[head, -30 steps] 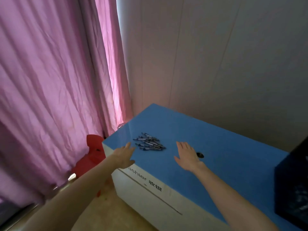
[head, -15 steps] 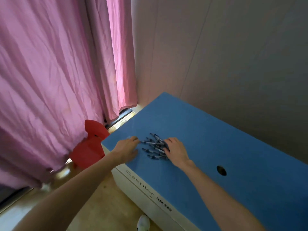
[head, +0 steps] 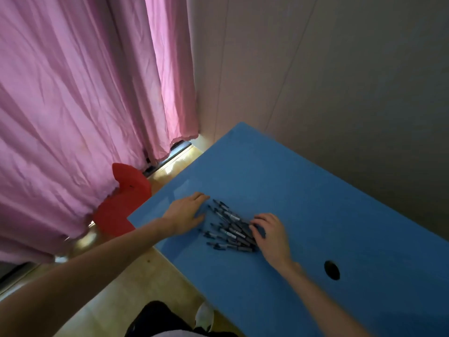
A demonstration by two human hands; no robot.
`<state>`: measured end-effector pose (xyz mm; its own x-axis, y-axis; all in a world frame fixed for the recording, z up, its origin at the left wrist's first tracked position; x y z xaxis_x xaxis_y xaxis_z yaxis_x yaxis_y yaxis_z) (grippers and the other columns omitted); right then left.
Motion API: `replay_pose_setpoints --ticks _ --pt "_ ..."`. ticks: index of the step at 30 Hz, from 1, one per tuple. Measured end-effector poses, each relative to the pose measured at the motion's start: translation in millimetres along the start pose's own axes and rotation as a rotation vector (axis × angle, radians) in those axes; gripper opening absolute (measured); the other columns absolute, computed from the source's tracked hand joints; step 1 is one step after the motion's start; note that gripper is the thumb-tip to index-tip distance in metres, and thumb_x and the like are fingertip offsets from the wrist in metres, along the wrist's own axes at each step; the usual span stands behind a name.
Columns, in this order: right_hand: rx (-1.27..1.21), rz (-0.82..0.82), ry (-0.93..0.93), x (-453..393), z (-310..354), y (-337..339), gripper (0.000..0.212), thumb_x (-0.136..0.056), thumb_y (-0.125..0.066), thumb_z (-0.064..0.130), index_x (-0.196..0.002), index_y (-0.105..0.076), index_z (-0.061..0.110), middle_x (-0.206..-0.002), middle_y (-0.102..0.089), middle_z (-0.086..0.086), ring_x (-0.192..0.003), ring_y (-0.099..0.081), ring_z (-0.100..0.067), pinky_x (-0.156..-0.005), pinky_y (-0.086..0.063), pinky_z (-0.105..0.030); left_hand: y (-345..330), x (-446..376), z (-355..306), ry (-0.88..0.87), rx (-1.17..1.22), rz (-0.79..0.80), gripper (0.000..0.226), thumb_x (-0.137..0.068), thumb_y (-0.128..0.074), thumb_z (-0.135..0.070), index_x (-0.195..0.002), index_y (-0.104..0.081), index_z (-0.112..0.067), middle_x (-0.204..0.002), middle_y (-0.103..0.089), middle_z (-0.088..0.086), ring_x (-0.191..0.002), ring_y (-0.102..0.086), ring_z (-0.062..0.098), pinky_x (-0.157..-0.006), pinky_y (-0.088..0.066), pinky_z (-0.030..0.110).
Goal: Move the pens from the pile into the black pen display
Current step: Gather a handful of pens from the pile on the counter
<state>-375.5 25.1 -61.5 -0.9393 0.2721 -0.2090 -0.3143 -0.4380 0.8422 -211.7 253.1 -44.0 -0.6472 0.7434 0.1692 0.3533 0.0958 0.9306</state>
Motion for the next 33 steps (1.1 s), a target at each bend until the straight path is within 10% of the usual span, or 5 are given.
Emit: replay_pose_setpoints --ticks 13,22,33 --pt "0.06 0.358 -0.042 -44.4 25.2 -9.9 0.056 -0.096 -0.064 0.045 -0.145 -0.05 0.021 -0.138 -0.054 0.008 -0.126 -0.051 -0.011 -0.098 -0.045 -0.025 -16.2 -19.1 -1.4 -0.139 0.091 0.031 0.047 -0.096 -0.059 -0.052 -0.135 -0.054 -0.026 -0.13 -0.053 -0.009 -0.121 -0.05 0.013 -0.094 -0.049 0.031" --pt "0.219 0.573 -0.027 -64.1 19.5 -5.1 0.048 -0.086 -0.069 0.049 -0.128 -0.057 0.028 -0.11 -0.06 0.01 -0.098 -0.056 -0.01 -0.078 -0.049 -0.028 -24.4 -21.7 -7.7 -0.06 0.329 -0.031 0.041 -0.083 -0.075 -0.052 -0.117 -0.068 -0.031 -0.111 -0.058 -0.015 -0.104 -0.055 0.007 -0.091 -0.051 0.034" --pt "0.232 0.433 -0.2 -50.1 11.8 -4.1 0.048 -0.085 -0.068 0.056 -0.112 -0.053 0.019 -0.104 -0.059 0.006 -0.089 -0.06 -0.016 -0.071 -0.05 -0.033 -31.7 -20.0 -32.1 -0.183 0.134 0.019 0.07 -0.082 -0.075 -0.048 -0.145 -0.051 -0.029 -0.145 -0.045 -0.006 -0.136 -0.035 0.016 -0.11 -0.04 0.034"
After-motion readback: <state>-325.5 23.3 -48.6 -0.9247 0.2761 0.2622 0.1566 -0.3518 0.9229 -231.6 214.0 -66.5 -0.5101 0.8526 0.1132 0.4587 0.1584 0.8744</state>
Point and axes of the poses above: each hand's wrist, its own x-axis away from the middle knuckle, its own y-axis out of the back of the hand, z = x × y, the point moved 4 cm from there along -x, towards the middle knuckle
